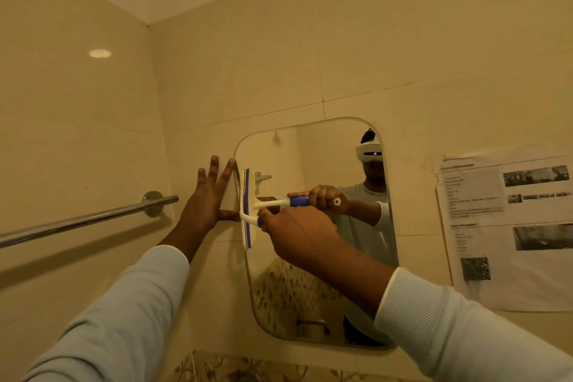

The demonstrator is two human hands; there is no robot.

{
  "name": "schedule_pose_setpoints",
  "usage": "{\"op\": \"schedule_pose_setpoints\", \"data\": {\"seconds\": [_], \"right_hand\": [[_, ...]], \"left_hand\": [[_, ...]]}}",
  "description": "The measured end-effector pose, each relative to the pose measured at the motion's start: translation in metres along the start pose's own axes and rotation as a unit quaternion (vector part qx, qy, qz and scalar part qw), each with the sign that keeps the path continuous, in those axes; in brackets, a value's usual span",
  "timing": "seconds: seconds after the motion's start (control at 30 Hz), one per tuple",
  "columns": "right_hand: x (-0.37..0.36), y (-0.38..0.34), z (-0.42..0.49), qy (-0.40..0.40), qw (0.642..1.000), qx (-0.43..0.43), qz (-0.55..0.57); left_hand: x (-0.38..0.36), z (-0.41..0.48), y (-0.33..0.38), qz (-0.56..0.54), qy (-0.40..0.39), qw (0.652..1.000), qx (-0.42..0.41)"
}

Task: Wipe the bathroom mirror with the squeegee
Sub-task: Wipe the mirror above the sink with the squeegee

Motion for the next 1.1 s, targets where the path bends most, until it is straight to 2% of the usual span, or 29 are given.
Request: {"op": "schedule_pose_setpoints", "data": {"seconds": [0.27,0.67,0.9,1.1], "right_hand": [[0.025,0.054,-0.021,-0.02,0.999,0.001,-0.038],[0.087,0.18,-0.07,0.023,0.988,-0.055,-0.145],[0.092,0.208,-0.093,0.014,0.979,-0.059,-0.193],[0.092,0.219,-0.102,0.0,0.98,-0.07,-0.188]], "left_hand": [[0.002,0.0,0.0,-0.004,-0.007,1.0,-0.008],[-0.001,0.003,-0.003,-0.003,-0.018,1.0,0.004],[0.001,0.002,-0.001,-0.005,-0.015,1.0,0.0],[0.001,0.002,-0.002,-0.005,-0.018,1.0,0.005]]}}
Point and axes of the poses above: each hand's wrist, its own z-axis towards the middle knuckle, its own x-axis out of the back of the hand, y = z × x, the point moved 8 cm from there along z, towards the middle knuckle, and after that the axes turned 13 degrees about -x, right-handed, at the moved point
